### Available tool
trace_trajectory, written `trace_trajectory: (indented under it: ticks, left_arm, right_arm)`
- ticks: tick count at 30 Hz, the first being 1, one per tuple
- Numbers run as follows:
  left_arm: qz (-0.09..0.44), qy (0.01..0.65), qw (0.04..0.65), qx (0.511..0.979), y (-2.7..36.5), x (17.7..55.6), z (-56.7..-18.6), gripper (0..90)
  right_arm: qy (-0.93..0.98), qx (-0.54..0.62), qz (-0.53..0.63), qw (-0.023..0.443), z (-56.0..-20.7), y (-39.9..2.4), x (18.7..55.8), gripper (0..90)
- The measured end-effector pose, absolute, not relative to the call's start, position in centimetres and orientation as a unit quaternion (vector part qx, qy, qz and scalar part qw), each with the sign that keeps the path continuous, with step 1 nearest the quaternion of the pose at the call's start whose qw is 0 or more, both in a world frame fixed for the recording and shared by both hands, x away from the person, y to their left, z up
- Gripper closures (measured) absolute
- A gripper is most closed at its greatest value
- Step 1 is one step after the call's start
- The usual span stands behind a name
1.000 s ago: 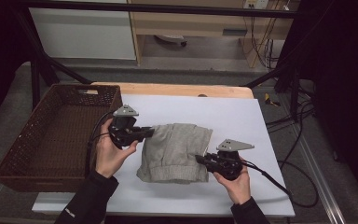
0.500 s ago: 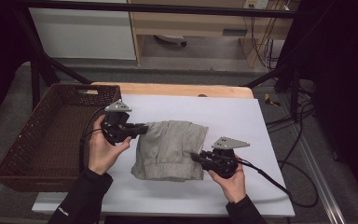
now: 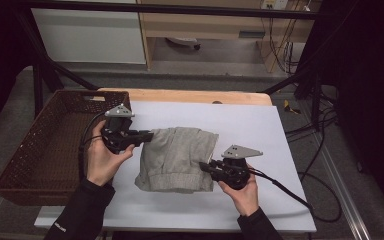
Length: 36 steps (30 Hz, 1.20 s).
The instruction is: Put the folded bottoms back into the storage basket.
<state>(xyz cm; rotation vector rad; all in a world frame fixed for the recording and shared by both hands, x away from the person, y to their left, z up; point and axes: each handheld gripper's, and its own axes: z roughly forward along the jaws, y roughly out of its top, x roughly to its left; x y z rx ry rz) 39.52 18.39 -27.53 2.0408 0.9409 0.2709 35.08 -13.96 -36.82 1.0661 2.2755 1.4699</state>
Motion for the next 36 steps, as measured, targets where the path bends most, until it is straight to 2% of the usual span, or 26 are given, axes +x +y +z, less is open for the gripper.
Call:
trace_trajectory:
  ticks: [36]
  left_arm:
    - [0.123, 0.382, 0.418, 0.815, 21.8, 39.0, -24.9, 83.8]
  right_arm:
    - [0.773, 0.346, 0.519, 0.115, -35.4, -10.5, 35.6, 75.0]
